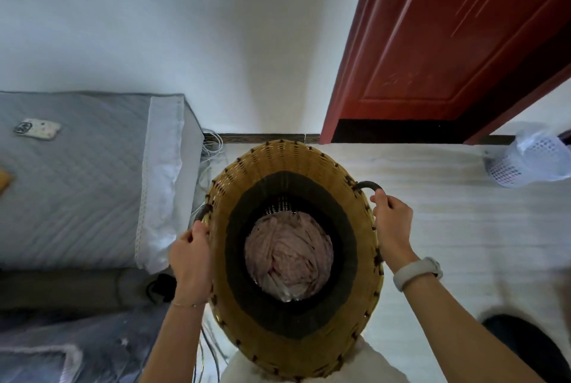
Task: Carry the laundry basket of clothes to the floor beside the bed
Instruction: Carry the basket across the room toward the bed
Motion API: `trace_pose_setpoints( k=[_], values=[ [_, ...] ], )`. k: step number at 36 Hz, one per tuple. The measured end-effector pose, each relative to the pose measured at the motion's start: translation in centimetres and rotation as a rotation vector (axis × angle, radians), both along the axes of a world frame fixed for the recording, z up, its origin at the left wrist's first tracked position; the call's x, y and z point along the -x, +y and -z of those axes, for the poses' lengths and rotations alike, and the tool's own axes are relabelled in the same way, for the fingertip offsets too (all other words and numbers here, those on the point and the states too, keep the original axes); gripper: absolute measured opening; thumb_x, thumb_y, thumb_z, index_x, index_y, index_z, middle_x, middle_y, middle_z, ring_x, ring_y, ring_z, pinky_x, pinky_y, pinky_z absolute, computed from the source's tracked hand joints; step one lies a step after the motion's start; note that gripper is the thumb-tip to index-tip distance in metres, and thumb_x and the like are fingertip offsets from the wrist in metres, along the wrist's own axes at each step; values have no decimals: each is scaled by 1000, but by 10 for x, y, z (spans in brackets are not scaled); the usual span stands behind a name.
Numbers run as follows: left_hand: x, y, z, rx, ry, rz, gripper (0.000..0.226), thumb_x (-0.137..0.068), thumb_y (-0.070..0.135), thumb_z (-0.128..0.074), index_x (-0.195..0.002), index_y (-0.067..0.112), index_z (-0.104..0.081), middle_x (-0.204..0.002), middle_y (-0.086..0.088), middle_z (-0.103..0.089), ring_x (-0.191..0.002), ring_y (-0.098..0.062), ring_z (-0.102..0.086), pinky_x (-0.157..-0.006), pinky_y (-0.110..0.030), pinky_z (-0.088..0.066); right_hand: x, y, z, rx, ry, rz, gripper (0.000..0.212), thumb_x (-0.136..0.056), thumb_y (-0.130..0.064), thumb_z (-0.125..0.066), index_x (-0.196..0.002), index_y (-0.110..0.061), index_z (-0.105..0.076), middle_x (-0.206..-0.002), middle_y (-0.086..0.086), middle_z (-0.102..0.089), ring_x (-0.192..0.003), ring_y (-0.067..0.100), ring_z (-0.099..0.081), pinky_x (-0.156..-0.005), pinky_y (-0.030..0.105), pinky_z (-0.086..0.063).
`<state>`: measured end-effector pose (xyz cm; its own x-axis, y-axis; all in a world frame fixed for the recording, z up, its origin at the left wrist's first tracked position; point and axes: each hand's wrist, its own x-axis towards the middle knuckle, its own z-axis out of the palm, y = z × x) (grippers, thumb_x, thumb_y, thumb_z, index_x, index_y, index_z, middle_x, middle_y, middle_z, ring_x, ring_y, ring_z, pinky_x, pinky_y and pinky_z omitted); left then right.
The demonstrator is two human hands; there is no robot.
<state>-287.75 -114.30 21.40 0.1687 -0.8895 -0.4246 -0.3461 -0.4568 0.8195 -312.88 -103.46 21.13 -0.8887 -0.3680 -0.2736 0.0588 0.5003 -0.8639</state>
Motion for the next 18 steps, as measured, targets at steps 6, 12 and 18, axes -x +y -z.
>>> trace_pose_setpoints(
  k=[6, 12, 18],
  values=[
    [41, -56, -4, 17, -50, -26, 33, -91, 28, -41, -62, 15, -49, -72, -16, -49, -69, -26, -43, -57, -30, -33, 46, -79, -2, 3, -7, -99, 40, -92, -25, -42, -85, 10, -60, -62, 14, -45, -53, 18, -34, -50, 26, -29],
    [66, -118, -4, 6, -43, -42, 36, -91, 30, -41, -59, 17, -52, -70, -15, -50, -67, -25, -43, -62, -34, -36, 76, -143, -1, -2, 4, -113, 36, -92, -25, -43, -77, 3, -60, -59, 13, -46, -56, 20, -38, -53, 28, -33],
    [87, -199, 9, -9, -52, -29, 34, -90, 29, -41, -63, 13, -53, -68, -16, -49, -66, -27, -43, -64, -37, -37, 91, -211, 10, -12, 3, -99, 32, -92, -24, -43, -76, -2, -60, -56, 9, -46, -54, 18, -38, -53, 27, -33]
  ],
)
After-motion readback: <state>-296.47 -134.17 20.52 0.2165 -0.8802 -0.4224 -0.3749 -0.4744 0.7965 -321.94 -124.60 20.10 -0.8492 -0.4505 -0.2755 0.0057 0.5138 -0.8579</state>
